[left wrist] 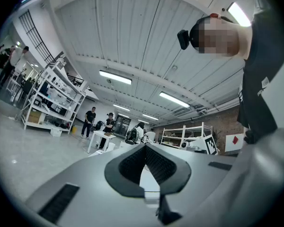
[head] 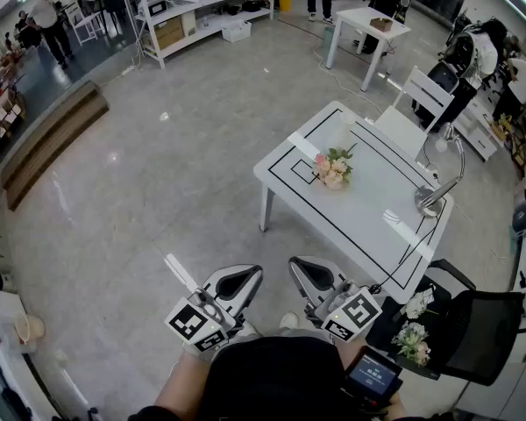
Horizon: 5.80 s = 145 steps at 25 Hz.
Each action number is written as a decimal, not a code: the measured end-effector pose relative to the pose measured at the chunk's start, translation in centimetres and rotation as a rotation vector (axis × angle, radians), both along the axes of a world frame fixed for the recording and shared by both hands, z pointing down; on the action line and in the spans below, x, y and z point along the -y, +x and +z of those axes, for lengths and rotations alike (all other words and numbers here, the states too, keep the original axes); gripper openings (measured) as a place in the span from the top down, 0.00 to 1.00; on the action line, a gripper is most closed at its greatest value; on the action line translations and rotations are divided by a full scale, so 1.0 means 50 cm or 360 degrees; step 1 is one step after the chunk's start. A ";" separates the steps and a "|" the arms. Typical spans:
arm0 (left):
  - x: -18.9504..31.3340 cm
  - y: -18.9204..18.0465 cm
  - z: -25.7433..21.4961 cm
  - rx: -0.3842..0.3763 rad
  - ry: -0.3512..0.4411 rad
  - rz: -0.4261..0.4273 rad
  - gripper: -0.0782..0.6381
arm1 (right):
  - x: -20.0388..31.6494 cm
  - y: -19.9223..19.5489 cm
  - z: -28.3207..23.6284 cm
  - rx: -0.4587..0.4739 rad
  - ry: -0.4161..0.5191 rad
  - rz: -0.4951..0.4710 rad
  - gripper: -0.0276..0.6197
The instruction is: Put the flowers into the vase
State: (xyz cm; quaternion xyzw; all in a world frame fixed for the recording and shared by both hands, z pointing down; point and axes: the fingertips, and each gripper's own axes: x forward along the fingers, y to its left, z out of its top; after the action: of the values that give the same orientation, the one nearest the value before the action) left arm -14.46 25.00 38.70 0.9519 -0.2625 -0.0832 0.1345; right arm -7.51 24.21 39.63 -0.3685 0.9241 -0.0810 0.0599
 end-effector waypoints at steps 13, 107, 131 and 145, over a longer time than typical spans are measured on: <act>0.016 -0.032 0.030 0.0049 -0.0039 -0.0096 0.88 | 0.014 -0.018 0.008 0.0040 -0.0036 -0.0020 0.94; 0.632 0.134 0.147 0.0303 -0.0285 -0.0359 0.88 | 0.673 0.392 0.488 -0.1125 -0.0761 0.0256 0.49; 0.601 0.087 0.174 0.0365 -0.0362 -0.0490 0.88 | 0.697 0.443 0.654 -0.1599 -0.0906 0.0404 0.51; 0.591 0.074 0.174 0.0369 -0.0361 -0.0512 0.88 | 0.708 0.460 0.643 -0.1545 -0.0887 0.0471 0.82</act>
State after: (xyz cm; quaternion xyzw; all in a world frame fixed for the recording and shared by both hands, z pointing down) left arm -10.78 -4.52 47.38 0.8797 -0.4324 0.0366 0.1946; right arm 15.47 -11.20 71.79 -0.4906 0.7283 -0.1337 -0.4594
